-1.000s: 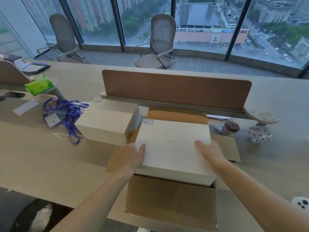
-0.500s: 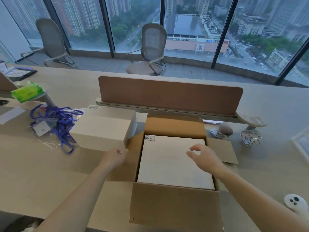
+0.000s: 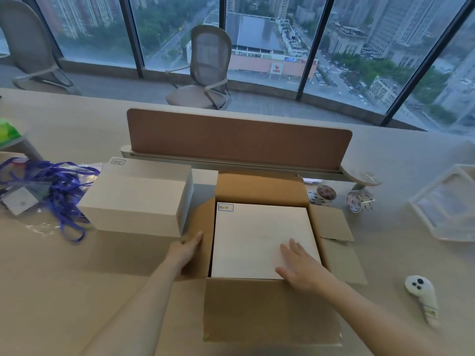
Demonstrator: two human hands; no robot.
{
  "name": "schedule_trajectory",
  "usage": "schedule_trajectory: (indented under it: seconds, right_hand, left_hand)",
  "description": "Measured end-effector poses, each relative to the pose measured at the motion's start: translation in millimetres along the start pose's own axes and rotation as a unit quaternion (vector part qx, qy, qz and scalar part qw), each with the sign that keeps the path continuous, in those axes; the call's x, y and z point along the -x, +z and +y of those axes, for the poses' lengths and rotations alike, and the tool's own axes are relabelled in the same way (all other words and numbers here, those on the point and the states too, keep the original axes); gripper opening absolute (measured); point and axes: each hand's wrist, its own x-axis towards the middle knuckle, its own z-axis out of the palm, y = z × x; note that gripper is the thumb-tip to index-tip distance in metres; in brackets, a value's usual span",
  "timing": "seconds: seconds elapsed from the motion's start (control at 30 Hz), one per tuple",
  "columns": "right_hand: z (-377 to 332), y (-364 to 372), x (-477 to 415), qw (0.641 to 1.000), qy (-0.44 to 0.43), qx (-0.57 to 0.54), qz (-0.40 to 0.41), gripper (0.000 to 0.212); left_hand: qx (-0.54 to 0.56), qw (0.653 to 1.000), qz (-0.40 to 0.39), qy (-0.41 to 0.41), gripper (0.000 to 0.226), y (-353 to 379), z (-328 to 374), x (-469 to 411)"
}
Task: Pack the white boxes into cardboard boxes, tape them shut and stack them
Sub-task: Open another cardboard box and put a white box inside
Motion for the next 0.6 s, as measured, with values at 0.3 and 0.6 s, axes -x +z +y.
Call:
schedule_trajectory:
  seconds: [0.3, 0.6]
  right_hand:
    - [19, -18, -2, 0.999, 0.033, -0.007, -0.006, 0.071]
    - [8, -28, -2, 0.999, 0.042, -0.03, 0.01, 0.064]
  left_hand:
    - [0.043, 0.998, -0.021, 0.043, 0.084, -16, 35, 11]
    - [0.087, 0.992, -0.051, 0.08, 0.049, -45, 72, 18]
